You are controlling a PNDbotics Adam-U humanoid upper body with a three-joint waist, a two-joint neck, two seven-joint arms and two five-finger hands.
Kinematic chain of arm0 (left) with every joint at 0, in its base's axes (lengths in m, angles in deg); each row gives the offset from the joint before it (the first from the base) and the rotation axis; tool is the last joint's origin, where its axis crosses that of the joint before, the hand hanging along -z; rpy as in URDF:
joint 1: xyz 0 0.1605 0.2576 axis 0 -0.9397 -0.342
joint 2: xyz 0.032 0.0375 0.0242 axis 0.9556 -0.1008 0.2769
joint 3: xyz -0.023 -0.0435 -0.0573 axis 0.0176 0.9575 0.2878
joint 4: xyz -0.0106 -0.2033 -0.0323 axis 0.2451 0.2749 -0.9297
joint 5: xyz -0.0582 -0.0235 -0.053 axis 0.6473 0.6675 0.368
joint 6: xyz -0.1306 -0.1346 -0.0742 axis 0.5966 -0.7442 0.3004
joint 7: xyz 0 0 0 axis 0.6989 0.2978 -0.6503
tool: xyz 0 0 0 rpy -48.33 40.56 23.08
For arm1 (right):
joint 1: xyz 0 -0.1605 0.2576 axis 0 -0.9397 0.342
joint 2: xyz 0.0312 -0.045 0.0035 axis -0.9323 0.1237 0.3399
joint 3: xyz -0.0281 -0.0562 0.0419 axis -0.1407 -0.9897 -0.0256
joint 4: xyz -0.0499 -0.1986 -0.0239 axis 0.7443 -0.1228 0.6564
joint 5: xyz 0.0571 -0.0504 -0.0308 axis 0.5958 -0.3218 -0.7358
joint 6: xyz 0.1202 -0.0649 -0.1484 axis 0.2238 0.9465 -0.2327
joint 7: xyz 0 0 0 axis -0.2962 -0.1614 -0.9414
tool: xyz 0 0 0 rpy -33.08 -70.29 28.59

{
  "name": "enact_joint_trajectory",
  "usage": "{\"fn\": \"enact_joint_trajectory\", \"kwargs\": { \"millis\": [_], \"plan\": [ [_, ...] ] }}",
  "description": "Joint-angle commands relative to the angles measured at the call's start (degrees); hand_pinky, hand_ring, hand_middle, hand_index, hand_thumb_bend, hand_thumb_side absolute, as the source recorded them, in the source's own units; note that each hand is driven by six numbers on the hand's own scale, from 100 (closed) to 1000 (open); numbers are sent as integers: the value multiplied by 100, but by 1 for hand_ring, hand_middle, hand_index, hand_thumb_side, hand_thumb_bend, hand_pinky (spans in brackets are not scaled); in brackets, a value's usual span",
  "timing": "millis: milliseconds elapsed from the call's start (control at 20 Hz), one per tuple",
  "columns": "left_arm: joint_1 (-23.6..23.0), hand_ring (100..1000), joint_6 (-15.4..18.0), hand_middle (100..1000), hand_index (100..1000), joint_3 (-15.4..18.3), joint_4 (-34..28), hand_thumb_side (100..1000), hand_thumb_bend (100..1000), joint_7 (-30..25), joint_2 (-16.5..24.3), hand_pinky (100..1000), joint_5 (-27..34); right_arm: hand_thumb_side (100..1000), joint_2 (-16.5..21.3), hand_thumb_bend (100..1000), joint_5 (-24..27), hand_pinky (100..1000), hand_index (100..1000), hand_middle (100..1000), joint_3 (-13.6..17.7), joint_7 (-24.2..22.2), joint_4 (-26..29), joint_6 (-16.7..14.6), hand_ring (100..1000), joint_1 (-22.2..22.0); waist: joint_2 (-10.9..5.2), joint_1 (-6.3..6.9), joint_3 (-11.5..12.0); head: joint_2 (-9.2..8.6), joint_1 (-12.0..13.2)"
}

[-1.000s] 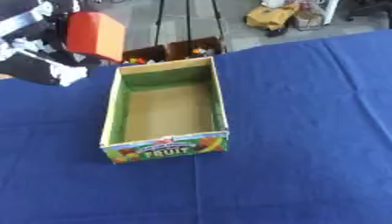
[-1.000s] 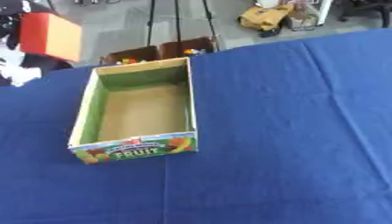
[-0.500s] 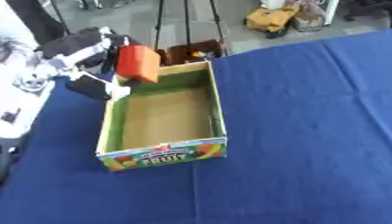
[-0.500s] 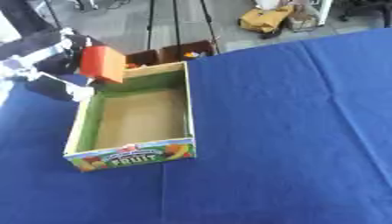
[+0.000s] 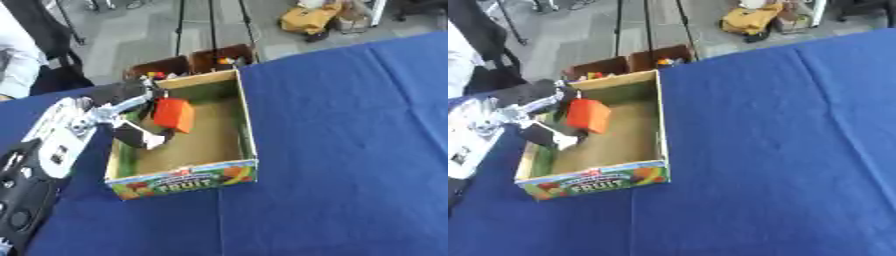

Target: Pick up objects on the table and place them in the box.

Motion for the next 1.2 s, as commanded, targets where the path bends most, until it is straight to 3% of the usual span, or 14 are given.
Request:
{"fn": "enact_joint_trajectory", "kwargs": {
  "millis": [50,150,200,250,300,350,600,750,800,900,1200],
  "plan": [
    [93,558,247,592,760,17,74,316,100,53,55,273,-210,893,127,375,59,688,638,425,21,-42,108,-5,707,62,-19,47,-4,-42,12],
    [83,668,465,715,861,11,90,428,100,7,47,374,-232,891,122,376,59,689,638,425,34,-52,108,-2,707,51,-13,48,3,-33,6],
    [81,775,553,833,974,18,82,574,100,-5,48,494,-224,889,120,379,59,690,638,424,39,-55,108,-1,708,45,-12,48,7,-29,3],
    [79,775,648,833,974,23,53,574,100,-5,51,494,-197,889,119,379,57,690,638,424,44,-58,108,2,708,38,-12,48,13,-23,-2],
    [79,870,717,939,1000,30,26,718,100,0,57,648,-175,886,117,382,56,690,638,423,47,-61,108,3,709,32,-13,47,17,-18,-4],
    [89,904,802,974,1000,36,-54,805,100,55,75,709,-172,885,113,380,53,691,638,423,51,-66,108,8,709,23,-18,45,25,-12,-8],
    [81,964,940,1000,1000,65,-313,872,100,434,138,810,-232,892,102,375,54,689,638,425,60,-58,108,20,707,5,-51,18,44,-2,-19],
    [78,964,941,1000,1000,58,-330,872,100,523,145,810,-260,892,101,375,56,689,638,425,57,-54,108,21,707,6,-60,11,44,-1,-16],
    [79,1000,939,1000,1000,61,-330,853,100,539,147,897,-267,902,101,366,56,686,637,426,57,-52,108,21,704,6,-63,6,43,-2,-16],
    [96,1000,885,1000,1000,117,-359,885,100,635,170,940,-297,898,94,367,66,687,637,426,55,-37,108,22,705,4,-85,-22,37,-11,-13],
    [77,1000,945,1000,1000,131,-411,850,100,798,191,920,-151,901,84,363,75,686,636,426,57,-18,108,21,703,1,-95,-54,57,-18,-55]
  ]
}}
